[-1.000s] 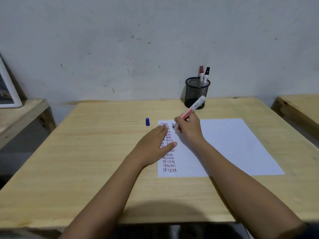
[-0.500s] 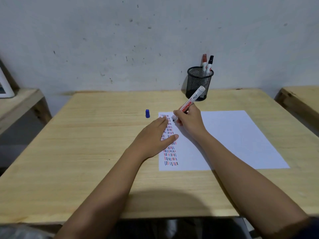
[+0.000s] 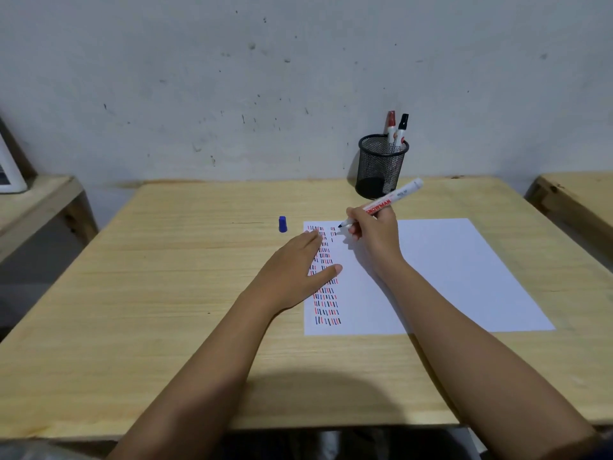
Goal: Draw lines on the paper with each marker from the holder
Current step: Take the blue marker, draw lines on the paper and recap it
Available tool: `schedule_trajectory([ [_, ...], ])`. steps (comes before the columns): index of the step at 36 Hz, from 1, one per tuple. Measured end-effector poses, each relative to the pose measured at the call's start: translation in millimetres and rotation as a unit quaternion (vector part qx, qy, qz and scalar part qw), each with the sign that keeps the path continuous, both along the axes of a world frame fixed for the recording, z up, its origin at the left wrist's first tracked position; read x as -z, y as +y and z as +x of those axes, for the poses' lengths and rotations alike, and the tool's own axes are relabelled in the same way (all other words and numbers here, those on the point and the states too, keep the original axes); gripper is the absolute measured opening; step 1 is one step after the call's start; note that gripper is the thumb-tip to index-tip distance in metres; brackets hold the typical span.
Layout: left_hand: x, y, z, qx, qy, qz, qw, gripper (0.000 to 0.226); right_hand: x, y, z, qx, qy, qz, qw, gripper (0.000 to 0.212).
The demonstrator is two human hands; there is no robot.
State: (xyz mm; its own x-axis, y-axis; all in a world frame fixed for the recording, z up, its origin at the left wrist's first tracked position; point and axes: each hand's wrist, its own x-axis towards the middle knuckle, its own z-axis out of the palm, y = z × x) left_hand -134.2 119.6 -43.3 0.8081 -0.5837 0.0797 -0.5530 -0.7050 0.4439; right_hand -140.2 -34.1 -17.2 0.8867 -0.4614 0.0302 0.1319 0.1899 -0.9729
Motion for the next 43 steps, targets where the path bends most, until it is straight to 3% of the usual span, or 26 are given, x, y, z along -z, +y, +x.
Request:
schedule_trajectory([
  [3, -5, 1, -3, -0.009, -0.016, -0.044, 0.999, 0.062, 2, -6, 4, 0.01, -0.018, 0.058, 0.998, 0.01],
  [7, -15, 5, 12, -0.085, -0.137, -0.116, 0.98, 0.054, 2, -14, 7, 0.012, -0.044, 0.17, 0.984, 0.012],
  [11, -17, 6, 31, -0.143, -0.088, -0.091, 0.982, 0.05, 1, -18, 6, 0.017, -0.047, 0.211, 0.976, 0.016],
  [15, -14, 3, 41, -0.156, -0.08, -0.069, 0.982, 0.027, 0, -18, 4, 0.025, -0.042, 0.231, 0.972, 0.011],
  [19, -19, -2, 43, -0.176, -0.087, -0.126, 0.972, 0.019, -6, -16, 0, 0.03, -0.03, 0.245, 0.968, 0.011],
  [21, -26, -9, 38, -0.194, -0.044, -0.237, 0.951, 0.012, -13, -14, -1, 0.028, -0.035, 0.246, 0.968, 0.012],
  [24, -42, -21, 25, -0.232, 0.122, -0.463, 0.847, 0.004, -25, -11, -1, 0.014, -0.054, 0.234, 0.971, 0.014],
  [26, -50, -27, 21, -0.221, 0.182, -0.532, 0.797, 0.003, -32, -10, -2, 0.003, -0.068, 0.223, 0.972, 0.017],
  [30, -63, -35, 14, -0.168, 0.251, -0.608, 0.734, 0.004, -44, -9, -6, -0.022, -0.083, 0.189, 0.978, 0.014],
  [38, -67, -47, 0, -0.136, 0.284, -0.628, 0.712, 0.007, -48, -13, -17, -0.033, -0.092, 0.126, 0.987, 0.011],
  [43, -75, -51, -4, -0.105, 0.288, -0.61, 0.731, 0.004, -48, -13, -22, -0.043, -0.095, 0.07, 0.992, 0.013],
])
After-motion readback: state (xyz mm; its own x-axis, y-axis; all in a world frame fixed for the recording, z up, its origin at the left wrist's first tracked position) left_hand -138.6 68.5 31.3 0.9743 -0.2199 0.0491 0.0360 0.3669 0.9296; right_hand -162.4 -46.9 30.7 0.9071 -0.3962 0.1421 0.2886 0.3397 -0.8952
